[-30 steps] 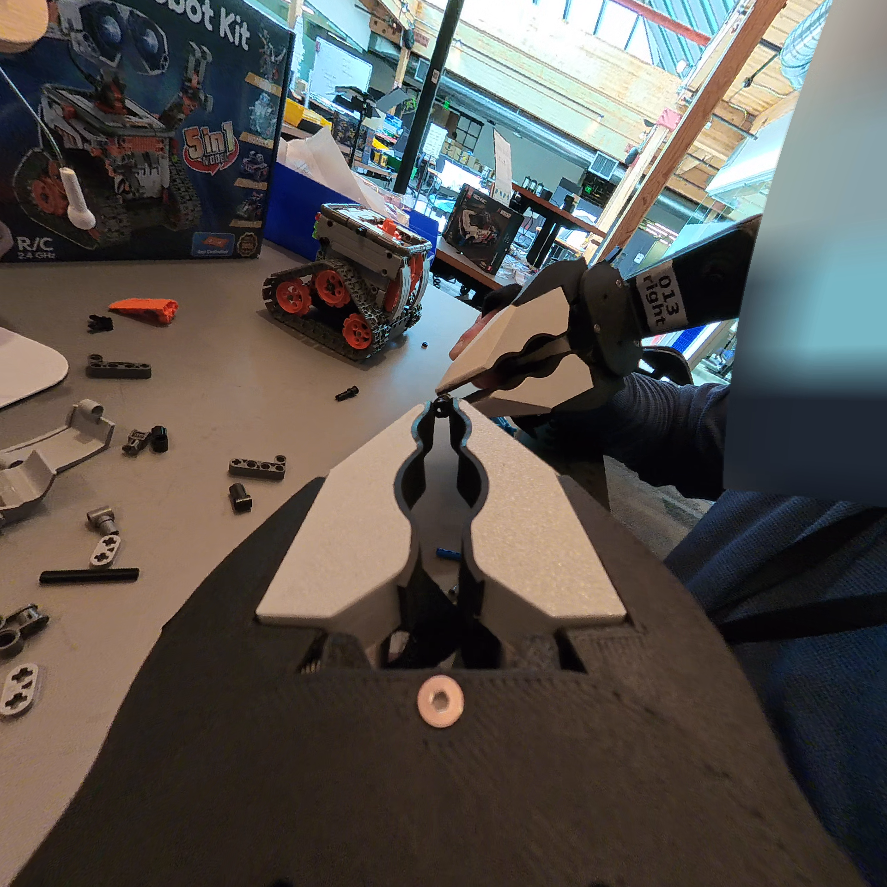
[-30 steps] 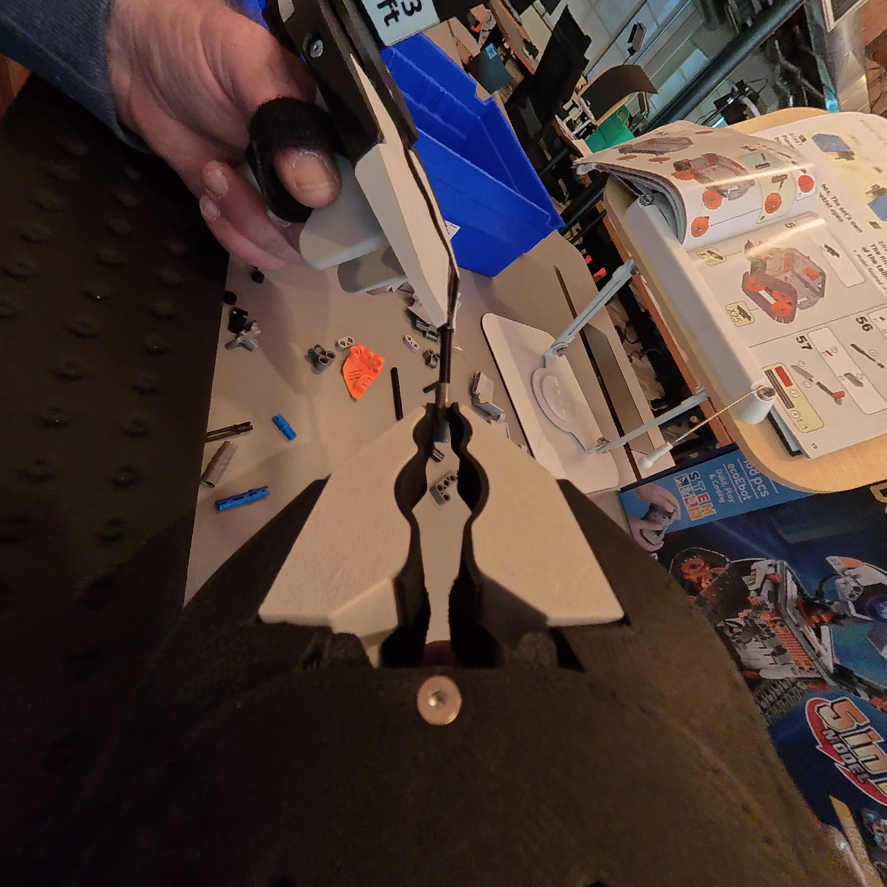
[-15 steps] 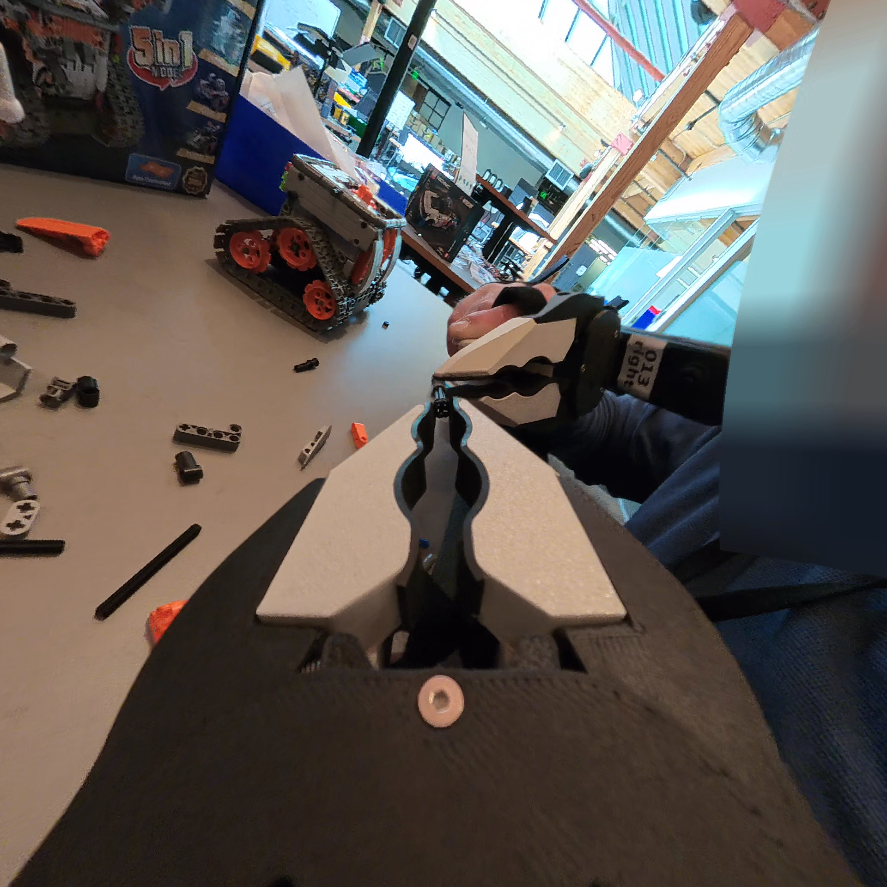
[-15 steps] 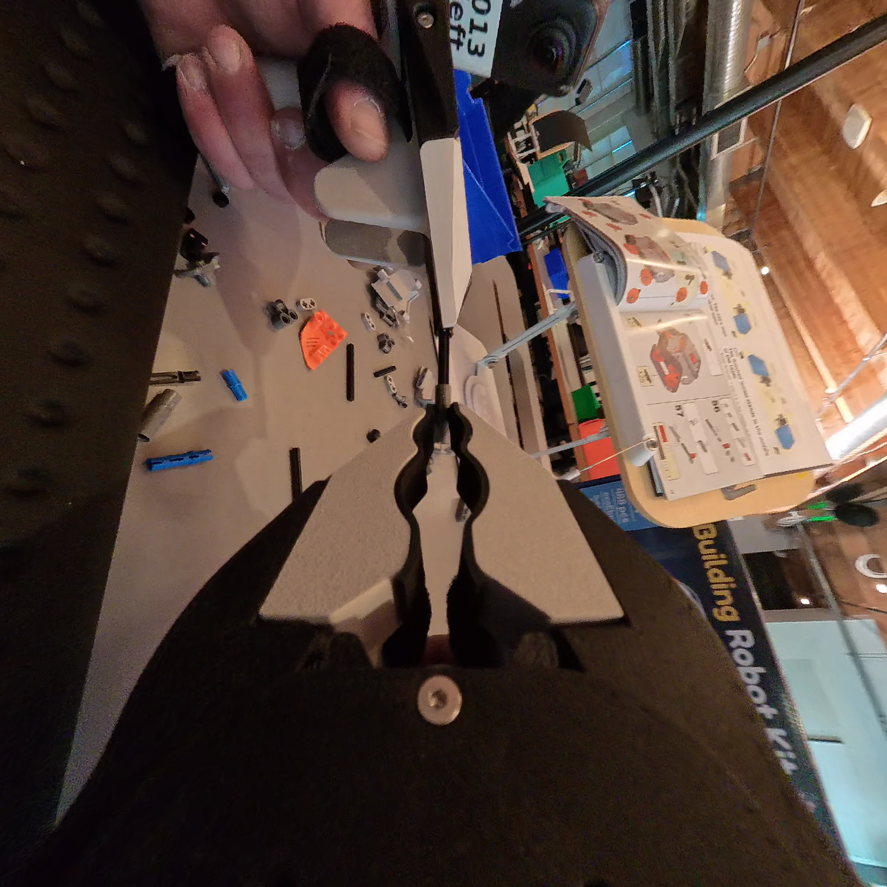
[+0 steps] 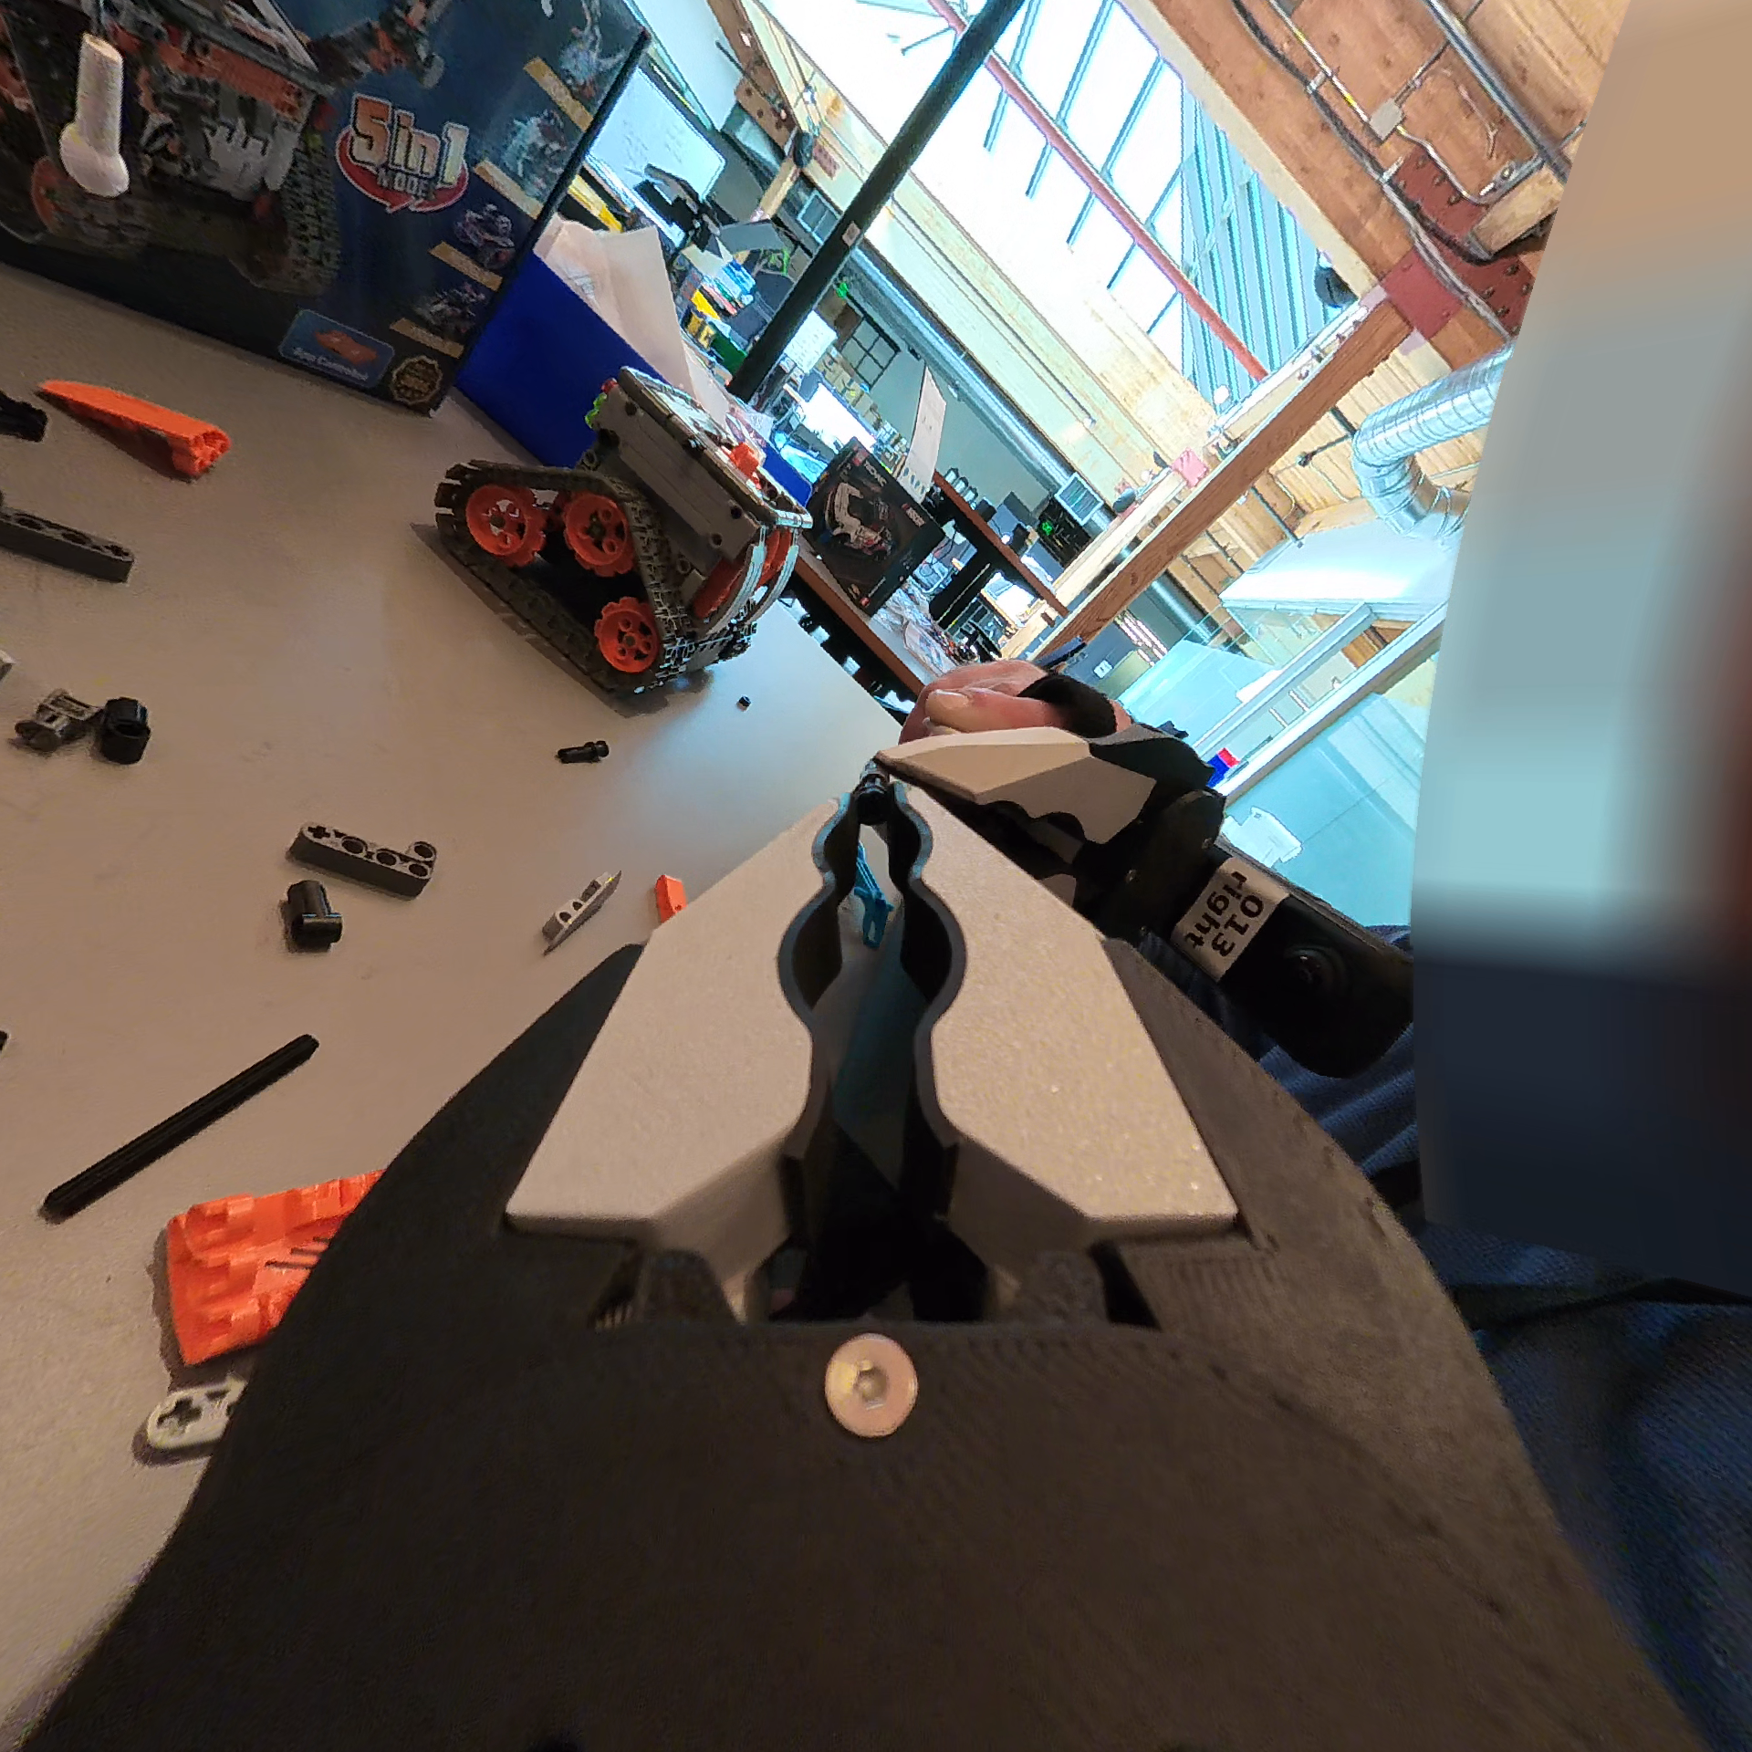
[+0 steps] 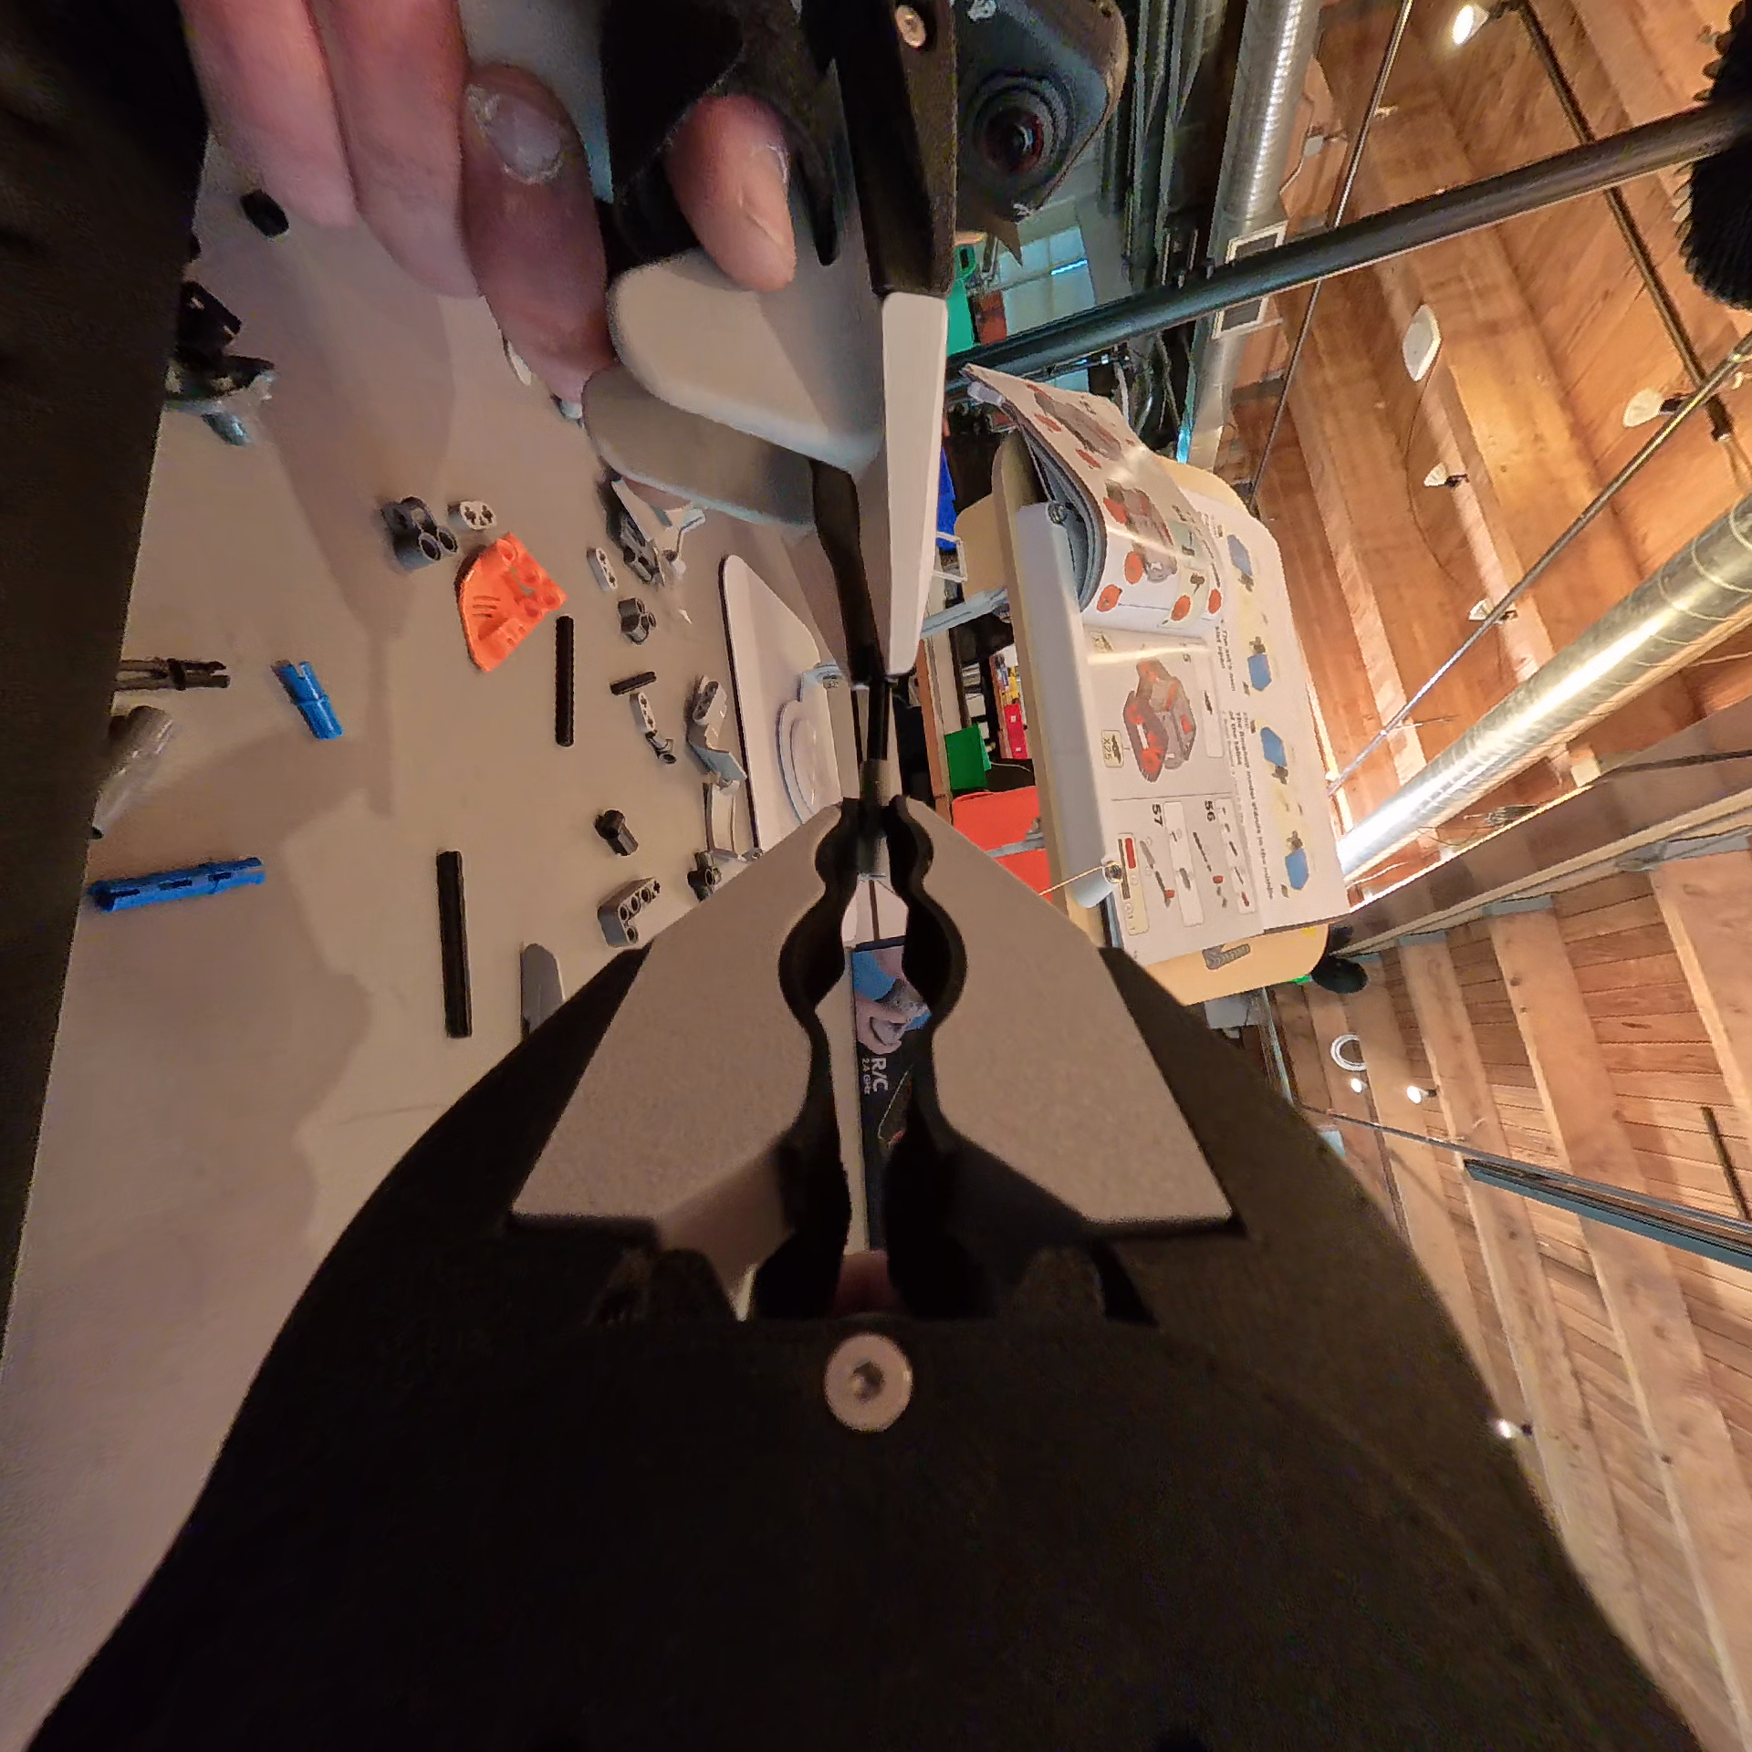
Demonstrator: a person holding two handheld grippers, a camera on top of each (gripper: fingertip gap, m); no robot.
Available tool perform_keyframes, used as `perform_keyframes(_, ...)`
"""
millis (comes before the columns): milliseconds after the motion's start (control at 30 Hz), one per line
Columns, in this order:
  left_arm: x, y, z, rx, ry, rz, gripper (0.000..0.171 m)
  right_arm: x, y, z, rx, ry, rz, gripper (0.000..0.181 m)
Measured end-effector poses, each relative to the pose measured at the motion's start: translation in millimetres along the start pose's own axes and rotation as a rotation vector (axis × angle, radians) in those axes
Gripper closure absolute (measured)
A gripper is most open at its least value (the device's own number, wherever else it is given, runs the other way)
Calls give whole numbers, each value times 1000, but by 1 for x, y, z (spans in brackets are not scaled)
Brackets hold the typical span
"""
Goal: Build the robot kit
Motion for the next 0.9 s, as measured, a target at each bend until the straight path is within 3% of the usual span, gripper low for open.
perform_keyframes(600, -15, 1, -6, -94, -55, 68, 166, -3, -2, -1, -57, 14, 50, 179)
perform_keyframes(900, -15, 7, 0, -277, -27, 119, 149, -5, 15, -17, -441, 100, 168, 178)
Point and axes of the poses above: each gripper's, where its closed fingertips meet, x back along the fingers, z out of its top, y = z × x across the jaws, the point moved 9 cm from there along x, back along the fingers, and after that the axes turned 7 degrees about x, right-handed, at the moved point
